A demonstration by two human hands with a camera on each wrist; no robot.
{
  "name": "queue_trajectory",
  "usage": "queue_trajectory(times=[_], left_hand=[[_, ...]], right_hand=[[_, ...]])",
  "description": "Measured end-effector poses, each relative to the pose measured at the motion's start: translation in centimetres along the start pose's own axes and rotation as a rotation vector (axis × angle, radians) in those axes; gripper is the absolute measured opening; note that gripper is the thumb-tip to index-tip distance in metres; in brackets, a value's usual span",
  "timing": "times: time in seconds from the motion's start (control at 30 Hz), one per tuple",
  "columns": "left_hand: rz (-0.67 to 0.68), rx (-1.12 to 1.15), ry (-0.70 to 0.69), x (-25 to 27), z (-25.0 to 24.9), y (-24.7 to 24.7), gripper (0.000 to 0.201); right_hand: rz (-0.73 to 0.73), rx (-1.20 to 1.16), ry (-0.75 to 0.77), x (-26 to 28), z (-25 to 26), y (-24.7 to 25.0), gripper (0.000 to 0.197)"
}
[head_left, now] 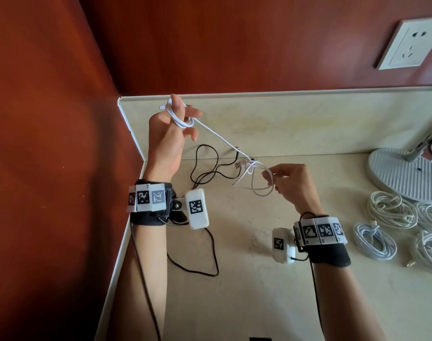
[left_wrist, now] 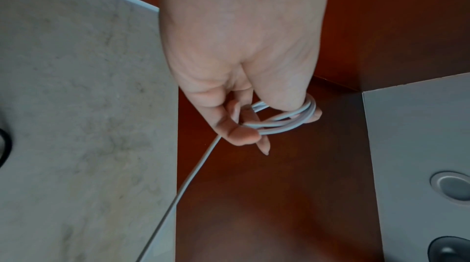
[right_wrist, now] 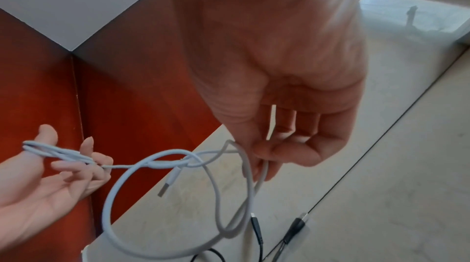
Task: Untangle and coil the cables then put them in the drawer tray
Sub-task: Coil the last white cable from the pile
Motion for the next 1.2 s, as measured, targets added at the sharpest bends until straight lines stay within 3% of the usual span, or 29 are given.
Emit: queue_trajectory(times=[0.1, 0.2, 0.27, 0.3, 0.4, 0.47, 0.53, 0.63, 0.83, 1.03, 1.2], left_hand=[[0.022, -0.014, -0.007, 0.3, 0.0, -0.8, 0.051], [0.074, -0.055, -0.028, 0.6, -0.1, -1.7, 0.05], [0.105, -0.062, -0.036, 0.9, -0.1, -2.2, 0.056], [0.117, -0.064, -0.037, 1.0, 0.0, -2.4, 0.058], [0.144, -0.08, -0.02, 1.3, 0.2, -3.3, 0.054], [0.182, -0.068, -0.024, 1.6, 0.1, -3.9, 0.062], [0.229, -0.034, -0.033, 1.9, -0.1, -4.5, 0.079], [0.263, 0.015, -0.029, 2.3, -0.4, -5.1, 0.086], [0.288, 0.002, -0.046, 2.6, -0.7, -5.4, 0.077], [0.177, 0.032, -0.031, 1.3, -0.7, -3.1, 0.082], [-0.003, 0.028, 0.015, -0.1, 0.3, 0.1, 0.051]], right_hand=[[0.059, -0.109, -0.003, 0.0, 0.1, -0.1, 0.008], [0.217, -0.328, -0.017, 0.5, 0.5, -0.7, 0.039], [0.229, -0.24, 0.045, 0.6, 1.2, -0.8, 0.061], [0.188, -0.13, 0.119, 0.6, 1.8, -0.8, 0.062], [0.058, -0.014, 0.315, 1.0, 3.7, -1.1, 0.036], [0.055, -0.028, 0.385, 1.2, 4.5, -1.8, 0.024], [0.072, 0.008, 0.405, 1.4, 4.7, -2.7, 0.019], [0.079, 0.037, 0.36, 1.4, 4.1, -3.9, 0.006], [0.251, 0.185, 0.299, 1.9, 3.1, -5.7, 0.017], [0.321, -0.084, 0.211, 1.9, 2.7, -5.5, 0.031], [0.376, -0.362, 0.209, 2.0, 3.3, -4.5, 0.019]])
Point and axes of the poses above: each hand's wrist, its own x-axis away from the middle knuckle, its own y-axis out of the back of the hand, z = x × y, the point moved 5 cm from there along -x, towards the middle knuckle, and after that the axes turned 1 degree about y, right-handed, at the moved point
